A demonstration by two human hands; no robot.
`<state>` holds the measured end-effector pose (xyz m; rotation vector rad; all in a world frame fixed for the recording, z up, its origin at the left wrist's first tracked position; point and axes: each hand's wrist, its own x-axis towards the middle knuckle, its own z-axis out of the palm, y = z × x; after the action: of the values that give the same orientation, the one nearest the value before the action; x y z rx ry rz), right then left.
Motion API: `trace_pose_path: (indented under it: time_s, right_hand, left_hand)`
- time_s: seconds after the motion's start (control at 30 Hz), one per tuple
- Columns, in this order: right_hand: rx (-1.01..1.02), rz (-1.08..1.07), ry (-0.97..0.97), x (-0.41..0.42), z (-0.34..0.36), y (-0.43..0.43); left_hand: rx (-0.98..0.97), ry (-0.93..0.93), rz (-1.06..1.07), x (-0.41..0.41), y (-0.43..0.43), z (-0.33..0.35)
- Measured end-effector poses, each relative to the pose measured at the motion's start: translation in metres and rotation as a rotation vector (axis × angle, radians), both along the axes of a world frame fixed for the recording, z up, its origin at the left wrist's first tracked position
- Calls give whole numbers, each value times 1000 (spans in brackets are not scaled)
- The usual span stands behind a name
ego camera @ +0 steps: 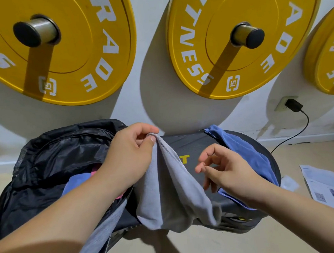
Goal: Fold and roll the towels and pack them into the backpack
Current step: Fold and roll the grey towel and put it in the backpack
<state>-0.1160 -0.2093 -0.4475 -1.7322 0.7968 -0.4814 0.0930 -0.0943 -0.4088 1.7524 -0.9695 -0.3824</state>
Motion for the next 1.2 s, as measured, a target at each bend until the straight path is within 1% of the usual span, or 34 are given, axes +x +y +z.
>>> trace_pose_path:
  time_s: [0.1, 0.17, 0.2, 0.23, 0.27, 0.33, 0.4, 0.47, 0.5, 0.53, 0.63, 0.67, 0.8, 0.87, 0.9, 0.93, 0.97, 1.03, 1.07, 1.13, 1.2]
  right_hand:
    - [52, 52, 35, 1, -6, 2]
    - [119, 114, 18, 3, -10, 7]
    - [125, 154, 6, 4, -11, 9]
    - [87, 187, 4, 6, -12, 12]
    - [3, 197, 12, 9, -13, 14]
    - [-201, 139, 7, 15, -12, 18]
    - [-373, 83, -74, 22, -7, 21]
    - [-588, 112, -125, 26, -5, 22]
    - [-669, 137, -105, 28, -5, 22]
    - [-707, 153, -35, 29, -7, 21]
    - [-689, 168, 356, 30, -16, 18]
    - [-685, 170, 448, 30, -18, 17]
    - [-718, 107, 672, 27, -22, 11]
    - [-683, 83, 835, 23, -25, 4]
    - [-643, 72, 878, 21, -28, 1]
    - [-596, 53, 887, 18, -31, -3]
    - [-542, 24, 856, 17, -33, -6]
    - [-451, -20, 712, 15, -36, -8]
    - [-439, -10, 646, 15, -35, -7]
    - [-428, 62, 515, 21, -33, 0]
    - [-334, 174, 441, 29, -32, 10]
  left_hand:
    - [-20, 33, -40, 2, -1, -2]
    - [-22, 56, -83, -1, -1, -3]
    - [-21, 57, -96, -2, -2, -3]
    - [-25, 57, -103, -4, -2, -3]
    - [-31, 60, -106, -6, -3, -3]
    - [-47, 88, -103, -9, -4, -3]
    - [-60, 120, -102, -11, -4, -3]
    - [-71, 131, -105, -13, -5, -4]
    - [-77, 135, -105, -14, -6, -5]
    - [-80, 138, -104, -15, -7, -5]
    - [-96, 152, -87, -14, -9, -5]
    - [-105, 149, -72, -13, -9, -4]
    - [-101, 123, 8, 0, -8, -6]
    - [-95, 143, 37, 7, -8, -9]
    - [-94, 154, 44, 9, -8, -10]
    - [-94, 166, 43, 9, -8, -10]
    - [-96, 178, 35, 8, -7, -10]
    - [-93, 194, 4, 3, -7, -9]
    - [-88, 200, -18, 0, -6, -9]
    - [-81, 221, -56, -8, -5, -10]
    - [-80, 228, -77, -14, -6, -11]
